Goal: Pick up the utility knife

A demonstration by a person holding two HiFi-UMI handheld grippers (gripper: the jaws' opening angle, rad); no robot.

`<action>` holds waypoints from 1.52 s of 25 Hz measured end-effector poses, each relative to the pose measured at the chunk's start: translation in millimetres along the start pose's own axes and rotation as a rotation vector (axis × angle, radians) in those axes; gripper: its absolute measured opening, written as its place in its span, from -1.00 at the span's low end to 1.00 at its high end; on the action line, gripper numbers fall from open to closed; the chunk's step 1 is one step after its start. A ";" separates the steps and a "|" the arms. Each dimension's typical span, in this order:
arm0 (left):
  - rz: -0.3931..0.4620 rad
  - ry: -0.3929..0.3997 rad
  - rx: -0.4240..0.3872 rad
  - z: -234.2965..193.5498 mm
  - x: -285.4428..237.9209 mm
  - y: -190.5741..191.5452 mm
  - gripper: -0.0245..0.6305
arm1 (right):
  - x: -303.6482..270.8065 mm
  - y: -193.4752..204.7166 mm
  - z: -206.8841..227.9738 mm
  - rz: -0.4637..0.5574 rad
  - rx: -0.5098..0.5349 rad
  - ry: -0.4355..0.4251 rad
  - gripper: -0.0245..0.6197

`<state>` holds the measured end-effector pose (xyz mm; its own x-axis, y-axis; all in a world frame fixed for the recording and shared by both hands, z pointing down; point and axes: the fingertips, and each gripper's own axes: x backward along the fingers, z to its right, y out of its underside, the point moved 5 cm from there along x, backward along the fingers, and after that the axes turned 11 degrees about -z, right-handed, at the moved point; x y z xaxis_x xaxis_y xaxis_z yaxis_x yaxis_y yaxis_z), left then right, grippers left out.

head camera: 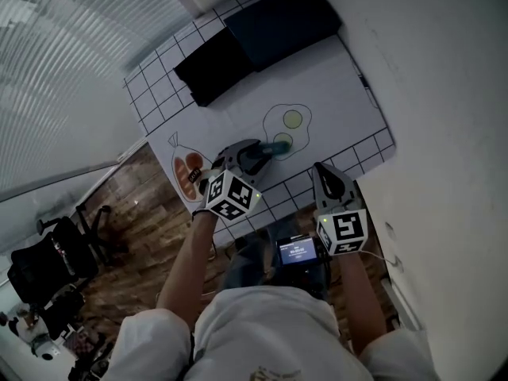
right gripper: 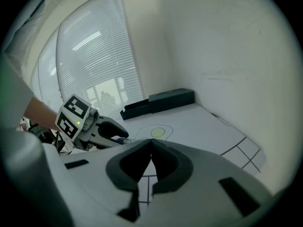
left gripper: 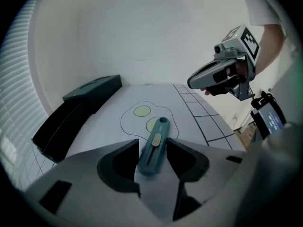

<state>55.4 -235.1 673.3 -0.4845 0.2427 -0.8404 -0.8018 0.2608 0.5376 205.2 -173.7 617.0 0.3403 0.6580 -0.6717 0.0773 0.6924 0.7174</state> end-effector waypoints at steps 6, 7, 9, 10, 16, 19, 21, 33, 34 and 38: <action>-0.038 0.087 0.020 -2.3 -6.2 -1.4 -0.39 | -7.9 -0.1 6.9 -0.022 -0.017 -0.012 -0.90; -0.054 0.101 0.019 -2.7 -6.4 -1.9 -0.40 | -8.6 -0.4 7.7 -0.024 -0.020 -0.012 -0.90; -0.103 0.126 0.002 -3.8 -6.7 -3.7 -0.44 | -9.5 -1.3 9.1 -0.027 -0.024 -0.013 -0.90; -0.123 0.135 -0.003 -4.7 -7.1 -4.8 -0.46 | -9.8 -1.9 10.3 -0.027 -0.026 -0.013 -0.90; -0.132 0.152 0.027 -7.4 -6.5 -5.2 -0.48 | -6.2 -7.3 16.1 -0.021 -0.036 -0.005 -0.90; -0.122 0.154 0.063 -9.0 -4.5 -5.5 -0.49 | -2.5 -8.0 16.7 -0.021 -0.042 0.001 -0.90; -0.114 0.154 0.076 -8.8 -1.5 -6.7 -0.49 | 0.6 -8.1 15.5 -0.021 -0.041 0.003 -0.90; 0.050 0.109 0.165 -10.9 57.0 -32.4 -0.49 | 24.0 -30.8 4.1 0.039 -0.030 0.022 -0.90; 0.073 0.101 0.175 -10.4 64.7 -36.0 -0.49 | 27.0 -33.3 2.3 0.044 -0.026 0.025 -0.90; 0.167 0.068 0.226 -8.2 90.7 -47.9 -0.49 | 40.3 -44.2 -5.0 0.068 -0.014 0.031 -0.90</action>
<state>46.9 -233.2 570.7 -0.6314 0.2386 -0.7378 -0.6146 0.4263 0.6638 210.8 -176.3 557.2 0.3151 0.7124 -0.6270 0.0414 0.6497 0.7591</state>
